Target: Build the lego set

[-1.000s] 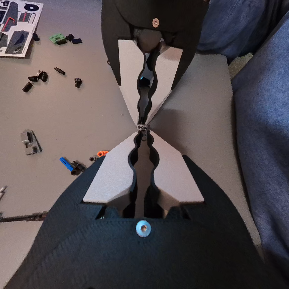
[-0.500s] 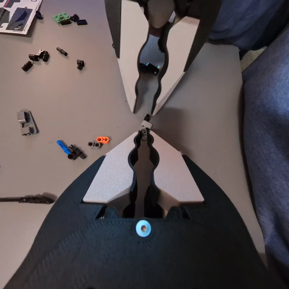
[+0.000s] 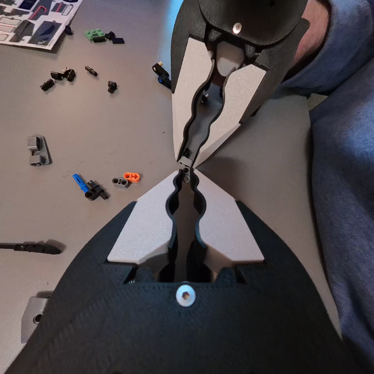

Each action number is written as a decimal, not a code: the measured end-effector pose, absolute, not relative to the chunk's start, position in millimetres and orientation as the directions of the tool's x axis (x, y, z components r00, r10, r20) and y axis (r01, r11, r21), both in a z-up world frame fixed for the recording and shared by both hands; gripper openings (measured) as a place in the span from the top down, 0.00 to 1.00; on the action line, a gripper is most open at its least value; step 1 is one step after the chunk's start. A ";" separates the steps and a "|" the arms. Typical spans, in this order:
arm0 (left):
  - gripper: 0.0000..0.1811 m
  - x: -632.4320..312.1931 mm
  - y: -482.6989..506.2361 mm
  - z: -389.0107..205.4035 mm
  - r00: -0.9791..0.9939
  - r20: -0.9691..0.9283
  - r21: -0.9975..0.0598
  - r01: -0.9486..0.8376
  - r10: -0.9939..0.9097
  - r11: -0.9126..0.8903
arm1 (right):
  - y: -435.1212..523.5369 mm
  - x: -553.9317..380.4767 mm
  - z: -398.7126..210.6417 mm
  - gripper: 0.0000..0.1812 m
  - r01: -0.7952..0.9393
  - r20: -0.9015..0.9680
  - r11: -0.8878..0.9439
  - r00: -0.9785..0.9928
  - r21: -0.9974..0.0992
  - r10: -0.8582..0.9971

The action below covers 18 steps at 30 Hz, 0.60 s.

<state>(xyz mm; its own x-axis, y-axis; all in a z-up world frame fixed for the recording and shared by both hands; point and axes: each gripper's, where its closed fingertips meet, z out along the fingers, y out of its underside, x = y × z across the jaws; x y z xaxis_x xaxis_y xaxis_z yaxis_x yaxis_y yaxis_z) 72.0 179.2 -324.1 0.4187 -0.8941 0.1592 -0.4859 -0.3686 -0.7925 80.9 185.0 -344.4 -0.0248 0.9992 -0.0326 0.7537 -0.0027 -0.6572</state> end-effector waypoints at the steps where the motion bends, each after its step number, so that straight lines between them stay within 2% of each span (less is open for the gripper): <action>1: 0.97 71.7 179.7 -321.8 0.421 0.163 -0.801 -0.471 -0.892 -0.369 | 184.9 80.3 -342.5 0.93 0.741 -0.038 -0.008 -0.023 -0.672 0.999; 6: 0.97 73.1 183.9 -297.3 0.420 0.243 -0.871 -0.303 -0.874 -0.388 | 182.7 72.8 -304.4 0.94 0.586 -0.128 -0.094 -0.016 -0.805 0.992; 12: 0.97 69.3 186.6 -242.7 0.289 0.411 -0.910 0.069 -0.865 -0.409 | 185.5 70.2 -255.2 0.94 0.429 -0.169 -0.144 -0.021 -0.892 0.985; 18: 0.97 68.8 184.1 -224.8 0.232 0.423 -0.905 0.157 -0.876 -0.395 | 187.5 68.9 -232.4 0.94 0.385 -0.123 -0.110 -0.009 -0.916 0.992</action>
